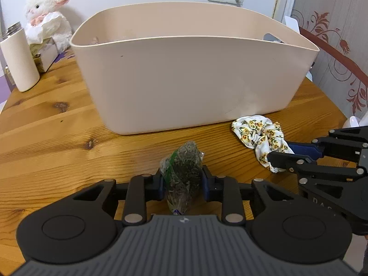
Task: Organize objects
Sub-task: 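Grasp the green herb bag with left gripper while right grasps floral scrunchie, then carry both items over the basket and release them inside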
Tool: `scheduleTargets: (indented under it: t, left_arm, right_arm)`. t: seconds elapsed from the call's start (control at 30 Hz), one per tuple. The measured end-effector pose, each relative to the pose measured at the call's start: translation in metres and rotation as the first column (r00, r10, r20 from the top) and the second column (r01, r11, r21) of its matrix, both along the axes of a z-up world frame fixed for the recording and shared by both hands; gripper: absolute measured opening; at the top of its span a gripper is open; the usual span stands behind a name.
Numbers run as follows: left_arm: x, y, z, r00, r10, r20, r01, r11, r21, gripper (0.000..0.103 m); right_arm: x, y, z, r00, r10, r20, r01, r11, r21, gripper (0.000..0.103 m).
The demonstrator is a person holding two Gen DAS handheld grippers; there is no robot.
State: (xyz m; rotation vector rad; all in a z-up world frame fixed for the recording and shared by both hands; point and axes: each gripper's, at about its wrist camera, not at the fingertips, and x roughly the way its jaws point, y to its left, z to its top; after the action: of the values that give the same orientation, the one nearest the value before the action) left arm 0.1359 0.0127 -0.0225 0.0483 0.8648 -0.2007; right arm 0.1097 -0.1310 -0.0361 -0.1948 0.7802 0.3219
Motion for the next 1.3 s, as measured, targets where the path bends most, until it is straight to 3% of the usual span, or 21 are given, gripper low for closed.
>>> scheduleTargets:
  t: [0.3, 0.43, 0.8, 1.07, 1.3]
  left_arm:
    - [-0.018, 0.008, 0.031, 0.993, 0.021, 0.113, -0.023, 1.000, 0.018, 0.031]
    - [-0.027, 0.011, 0.049, 0.985, 0.016, 0.173, -0.022, 0.999, 0.034, 0.031]
    - [-0.036, 0.019, 0.105, 0.950, 0.037, 0.309, -0.033, 0.999, -0.018, 0.031]
    - [-0.018, 0.016, 0.133, 0.924, 0.052, 0.378, -0.049, 0.999, -0.019, 0.031]
    - [0.019, 0.008, 0.136, 0.927, 0.059, 0.370, -0.061, 0.998, -0.007, 0.031]
  right_arm:
    - [-0.010, -0.010, 0.017, 0.999, -0.031, 0.034, 0.031, 1.000, 0.003, 0.011]
    - [-0.019, -0.010, 0.034, 0.996, -0.034, 0.088, 0.034, 0.999, 0.003, 0.011]
    - [-0.033, -0.024, 0.092, 0.958, -0.076, 0.275, 0.061, 0.996, 0.063, 0.011]
    - [-0.018, -0.027, 0.123, 0.931, -0.089, 0.355, 0.065, 0.995, 0.079, 0.010]
    - [0.014, -0.025, 0.134, 0.922, -0.111, 0.371, 0.079, 0.992, 0.098, 0.010]
